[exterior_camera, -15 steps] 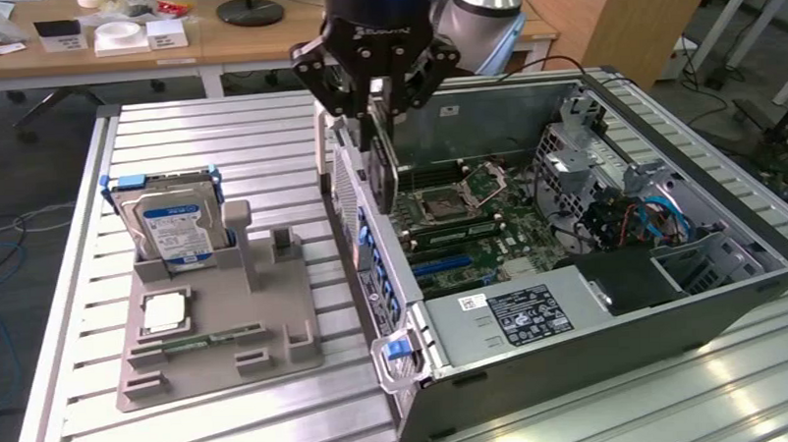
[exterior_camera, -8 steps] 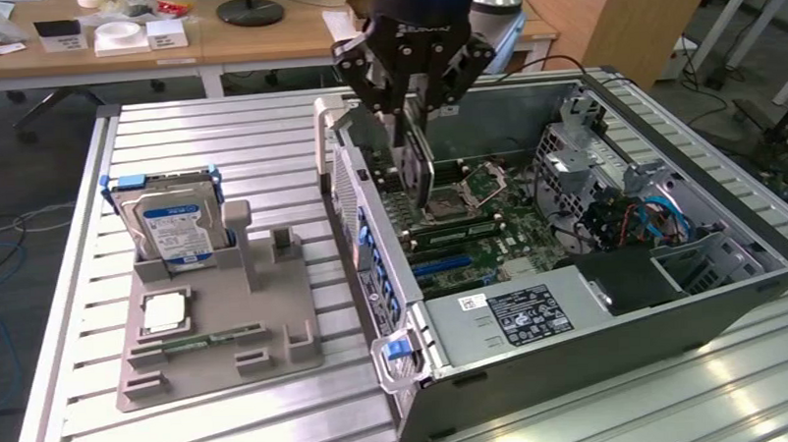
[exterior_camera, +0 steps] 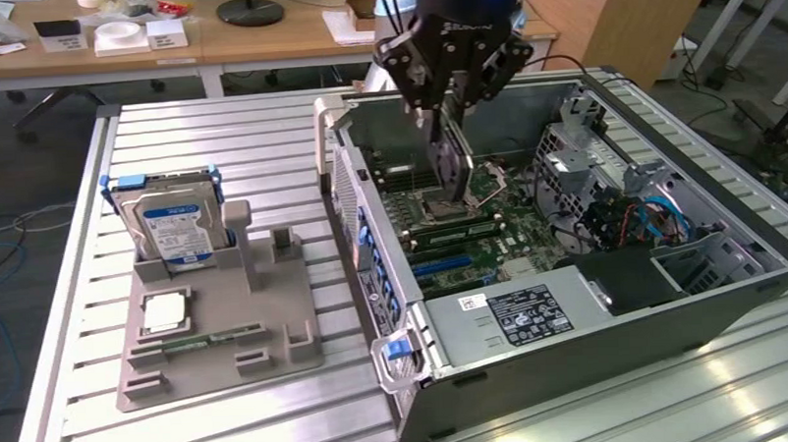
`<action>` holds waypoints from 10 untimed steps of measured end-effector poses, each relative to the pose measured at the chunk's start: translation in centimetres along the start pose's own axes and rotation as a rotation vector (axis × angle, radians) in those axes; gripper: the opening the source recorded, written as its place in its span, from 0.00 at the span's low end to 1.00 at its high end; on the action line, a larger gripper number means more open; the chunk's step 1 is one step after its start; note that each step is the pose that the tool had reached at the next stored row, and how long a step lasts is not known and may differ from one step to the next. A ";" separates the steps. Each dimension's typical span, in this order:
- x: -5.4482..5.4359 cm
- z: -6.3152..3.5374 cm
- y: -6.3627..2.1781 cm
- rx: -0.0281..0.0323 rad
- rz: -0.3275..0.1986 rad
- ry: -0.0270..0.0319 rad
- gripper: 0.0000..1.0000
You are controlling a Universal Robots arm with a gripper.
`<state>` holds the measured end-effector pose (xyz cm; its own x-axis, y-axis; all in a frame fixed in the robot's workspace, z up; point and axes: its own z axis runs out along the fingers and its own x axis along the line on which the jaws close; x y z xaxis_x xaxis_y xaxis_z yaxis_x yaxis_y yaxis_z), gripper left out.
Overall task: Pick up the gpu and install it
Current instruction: 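Pick up the gpu and move the gpu toward the slot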
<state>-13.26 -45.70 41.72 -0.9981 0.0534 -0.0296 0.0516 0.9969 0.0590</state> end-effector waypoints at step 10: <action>-4.6 0.17 0.28 -0.0014 0.000 0.0001 0.27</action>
<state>-8.69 -45.65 41.71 -0.9981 0.0532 -0.0295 0.0514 0.9968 0.0604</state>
